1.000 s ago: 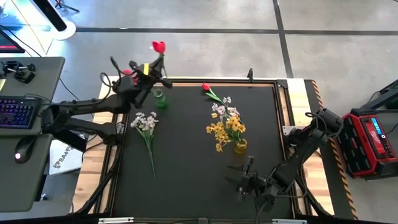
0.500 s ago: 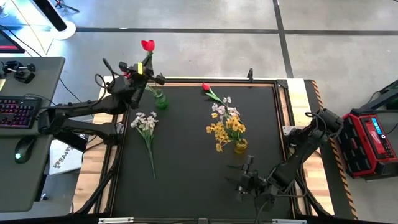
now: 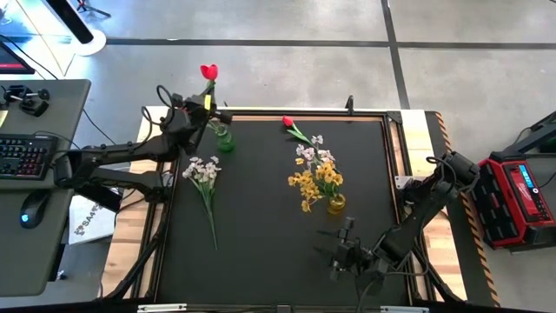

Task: Sort flowers into vase by color
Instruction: Put the bottom red tulip in the green vase, then put the red tulip in the green vase

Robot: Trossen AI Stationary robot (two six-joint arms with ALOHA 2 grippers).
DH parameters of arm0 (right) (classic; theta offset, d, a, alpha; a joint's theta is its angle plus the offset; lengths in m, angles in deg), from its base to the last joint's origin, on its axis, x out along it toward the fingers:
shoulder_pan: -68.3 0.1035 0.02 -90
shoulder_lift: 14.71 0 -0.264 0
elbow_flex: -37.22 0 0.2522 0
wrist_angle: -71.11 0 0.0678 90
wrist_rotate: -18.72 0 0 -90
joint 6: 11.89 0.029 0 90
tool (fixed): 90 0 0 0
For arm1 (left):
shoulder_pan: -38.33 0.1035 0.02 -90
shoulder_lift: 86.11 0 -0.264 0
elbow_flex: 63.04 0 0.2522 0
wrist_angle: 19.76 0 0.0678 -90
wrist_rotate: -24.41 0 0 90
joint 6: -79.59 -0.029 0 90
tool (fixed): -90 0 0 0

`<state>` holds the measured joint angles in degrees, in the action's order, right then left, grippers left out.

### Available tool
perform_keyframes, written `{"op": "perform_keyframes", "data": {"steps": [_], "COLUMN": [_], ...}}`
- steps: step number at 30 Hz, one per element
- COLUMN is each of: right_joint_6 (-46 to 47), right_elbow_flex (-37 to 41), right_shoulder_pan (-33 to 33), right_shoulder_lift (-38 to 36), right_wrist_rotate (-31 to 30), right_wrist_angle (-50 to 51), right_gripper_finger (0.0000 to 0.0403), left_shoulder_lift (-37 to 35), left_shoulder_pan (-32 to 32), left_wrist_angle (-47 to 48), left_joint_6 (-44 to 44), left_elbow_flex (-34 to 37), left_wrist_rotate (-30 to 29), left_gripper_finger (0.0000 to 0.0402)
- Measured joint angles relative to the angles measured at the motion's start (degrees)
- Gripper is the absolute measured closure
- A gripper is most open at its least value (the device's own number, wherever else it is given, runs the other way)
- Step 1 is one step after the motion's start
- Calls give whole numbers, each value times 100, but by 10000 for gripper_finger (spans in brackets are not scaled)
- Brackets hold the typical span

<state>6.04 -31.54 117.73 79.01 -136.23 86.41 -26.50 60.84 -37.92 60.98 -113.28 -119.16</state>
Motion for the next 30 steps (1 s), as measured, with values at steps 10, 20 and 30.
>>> {"op": "perform_keyframes", "data": {"steps": [10, 20, 30], "right_joint_6": [0, -46, -153], "right_elbow_flex": [0, 0, 0], "right_shoulder_pan": [1, -6, -31], "right_shoulder_lift": [1, 1, -24], "right_wrist_rotate": [0, 0, 1], "right_wrist_angle": [-4, -7, 6], "right_gripper_finger": [208, 208, 208], "left_shoulder_lift": [-434, -778, -385], "left_shoulder_pan": [7, -786, -3048], "left_wrist_angle": [187, 1456, 1568], "left_joint_6": [48, -105, -1696], "left_elbow_flex": [-3, -1217, -2329], "left_wrist_rotate": [-369, -250, -662], "left_gripper_finger": [267, 241, 256]}}
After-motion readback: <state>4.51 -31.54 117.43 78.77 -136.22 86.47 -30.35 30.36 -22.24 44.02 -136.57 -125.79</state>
